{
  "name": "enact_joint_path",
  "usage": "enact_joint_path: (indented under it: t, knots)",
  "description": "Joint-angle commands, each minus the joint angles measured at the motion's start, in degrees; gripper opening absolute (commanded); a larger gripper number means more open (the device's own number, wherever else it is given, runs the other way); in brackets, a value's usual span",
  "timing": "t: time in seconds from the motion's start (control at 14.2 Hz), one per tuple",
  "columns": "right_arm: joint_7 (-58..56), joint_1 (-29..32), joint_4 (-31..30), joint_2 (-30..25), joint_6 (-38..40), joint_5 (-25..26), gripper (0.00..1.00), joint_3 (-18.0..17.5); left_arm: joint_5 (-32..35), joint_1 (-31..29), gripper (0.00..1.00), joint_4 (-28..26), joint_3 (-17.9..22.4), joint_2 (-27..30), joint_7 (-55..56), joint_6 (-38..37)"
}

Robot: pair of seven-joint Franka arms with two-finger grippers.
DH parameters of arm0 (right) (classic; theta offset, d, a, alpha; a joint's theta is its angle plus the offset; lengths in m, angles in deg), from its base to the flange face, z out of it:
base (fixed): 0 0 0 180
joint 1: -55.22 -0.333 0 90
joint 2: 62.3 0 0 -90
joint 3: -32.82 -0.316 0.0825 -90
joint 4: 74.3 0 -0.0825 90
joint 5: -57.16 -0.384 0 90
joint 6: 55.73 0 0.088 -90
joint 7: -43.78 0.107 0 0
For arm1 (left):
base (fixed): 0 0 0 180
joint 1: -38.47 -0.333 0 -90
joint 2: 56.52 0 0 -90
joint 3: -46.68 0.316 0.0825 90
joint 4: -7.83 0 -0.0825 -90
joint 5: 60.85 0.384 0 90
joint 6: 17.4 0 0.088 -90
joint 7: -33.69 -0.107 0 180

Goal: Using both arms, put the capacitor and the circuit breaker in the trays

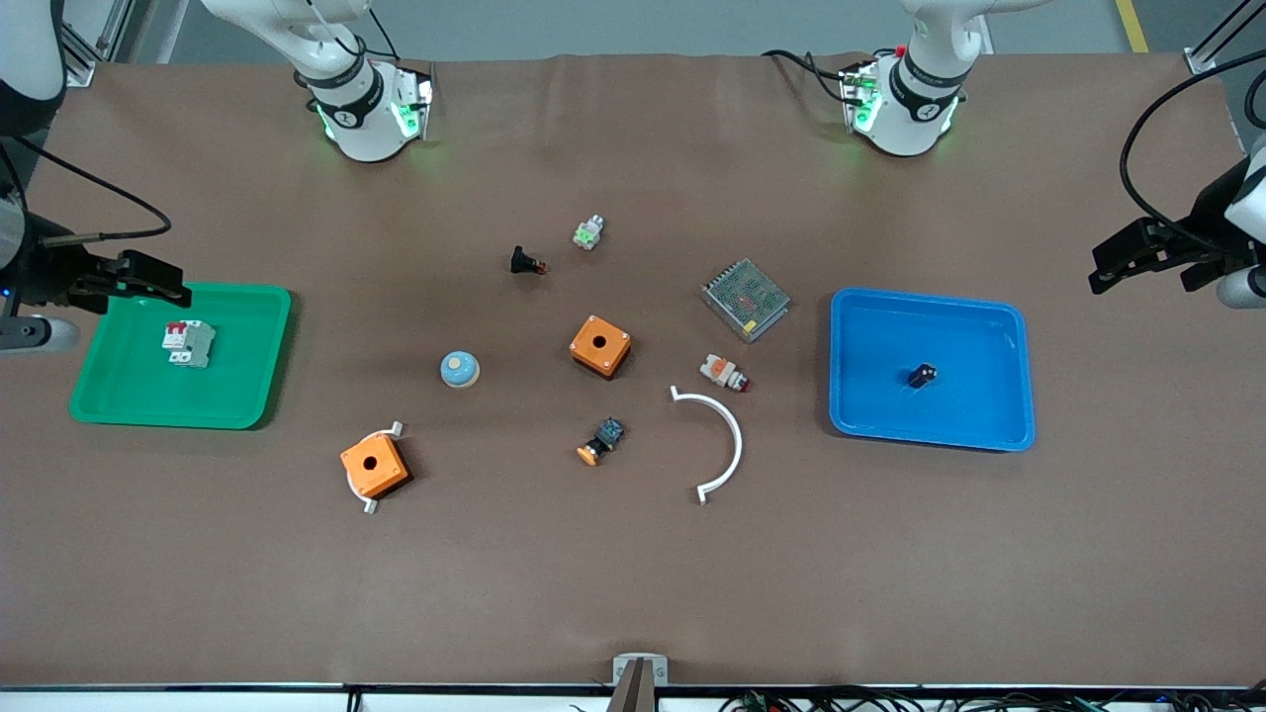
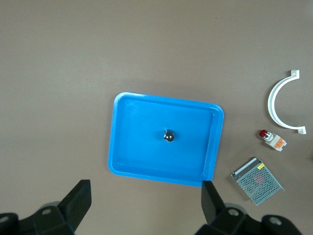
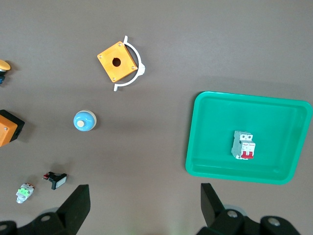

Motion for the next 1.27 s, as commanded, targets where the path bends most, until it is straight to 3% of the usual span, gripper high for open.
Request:
enact_joint_path:
  t: [0.0,0.78,1.2]
  knots:
    - [0.3,0.1,-2.2,-4.1,0.6,-0.8,1.00,0.3,-0.6,-0.1,0.99,2.1,0.0,-1.0,0.3,-1.4]
    - [0.4,-0.1,-3.1,-6.8,3.4,-1.0,1.00,0.2,-0.8,0.2,0.99,2.1,-0.1,-1.0,0.2,-1.3]
    - [0.4,0.0,-10.7,-11.9,-2.5,-1.4,1.00,0.2,-0.7,0.2,0.99,2.1,-0.1,-1.0,0.2,-1.3]
